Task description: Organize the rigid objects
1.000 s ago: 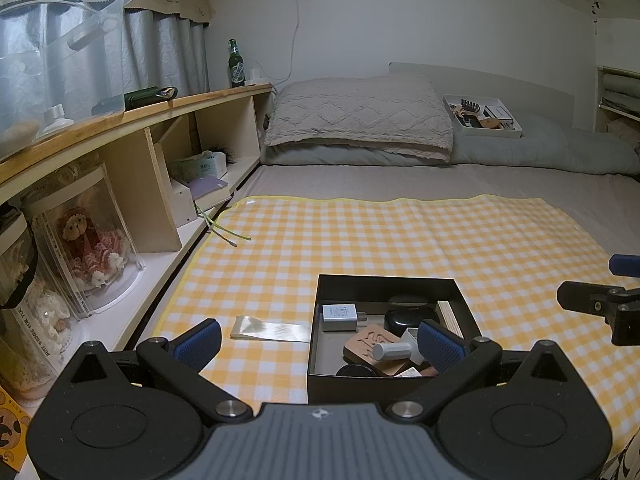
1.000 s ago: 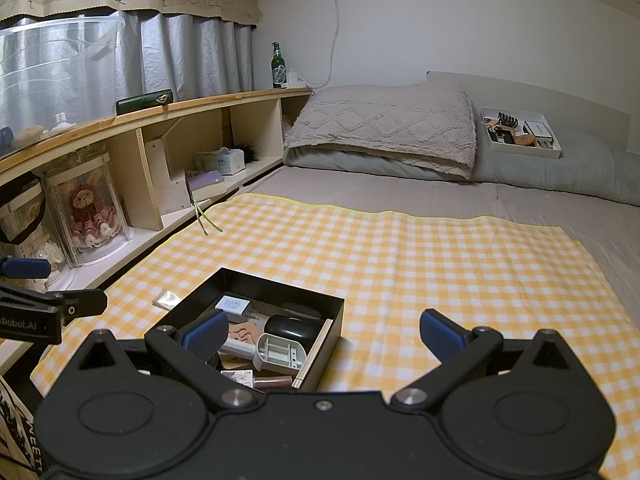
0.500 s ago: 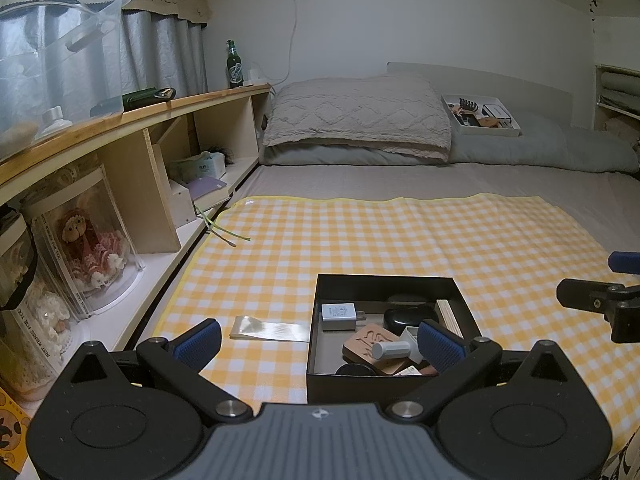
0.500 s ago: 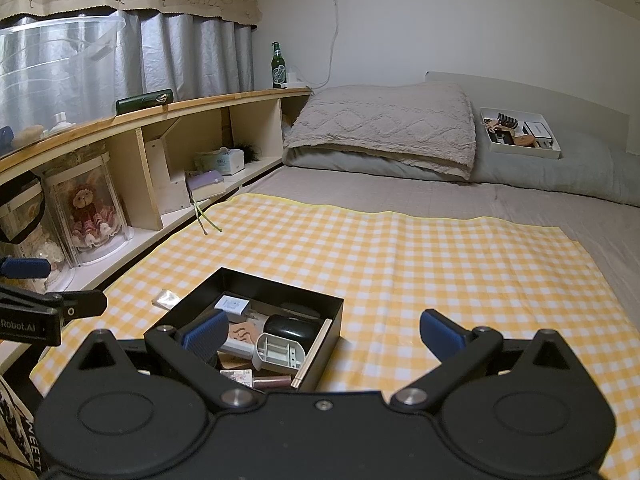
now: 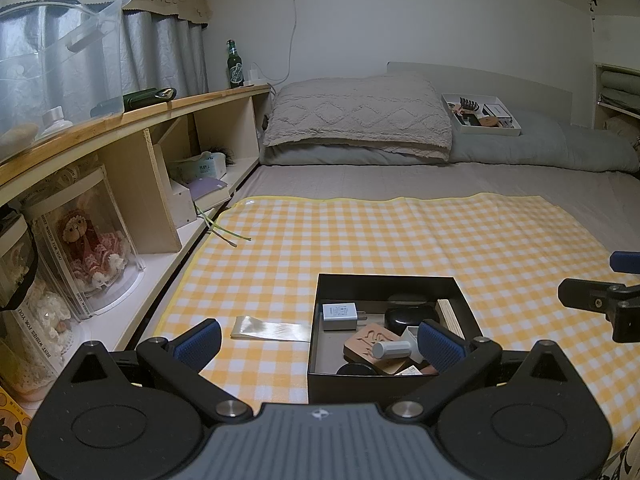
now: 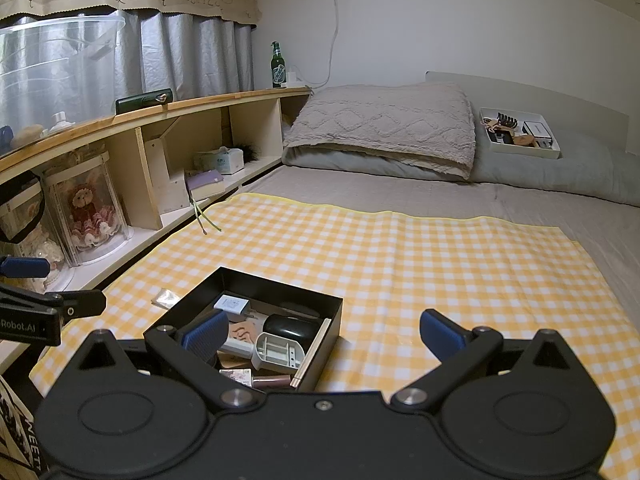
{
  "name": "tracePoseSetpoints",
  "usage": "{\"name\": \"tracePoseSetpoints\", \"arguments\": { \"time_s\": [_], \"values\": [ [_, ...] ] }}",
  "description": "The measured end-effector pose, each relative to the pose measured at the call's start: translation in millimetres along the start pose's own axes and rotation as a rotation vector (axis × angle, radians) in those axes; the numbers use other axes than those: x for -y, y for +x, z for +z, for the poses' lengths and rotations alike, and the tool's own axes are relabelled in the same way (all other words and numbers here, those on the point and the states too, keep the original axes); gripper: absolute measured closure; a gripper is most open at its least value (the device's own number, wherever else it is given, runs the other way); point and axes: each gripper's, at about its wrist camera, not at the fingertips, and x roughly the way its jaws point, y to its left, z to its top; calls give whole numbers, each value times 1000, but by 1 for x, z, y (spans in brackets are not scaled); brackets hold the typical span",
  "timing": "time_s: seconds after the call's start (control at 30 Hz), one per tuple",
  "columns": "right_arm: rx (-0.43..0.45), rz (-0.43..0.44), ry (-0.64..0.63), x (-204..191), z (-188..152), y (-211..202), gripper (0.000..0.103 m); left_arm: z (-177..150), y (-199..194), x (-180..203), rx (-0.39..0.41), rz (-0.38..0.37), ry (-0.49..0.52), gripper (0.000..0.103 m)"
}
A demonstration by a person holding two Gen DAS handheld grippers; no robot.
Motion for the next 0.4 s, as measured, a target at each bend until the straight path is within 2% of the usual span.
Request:
{"name": "tracePoseSetpoints", "arguments": {
  "time_s": [0.4],
  "values": [
    [-1,2,-2,1,0,0,0,0,-1,-2,5,1,-7,0]
  ]
}}
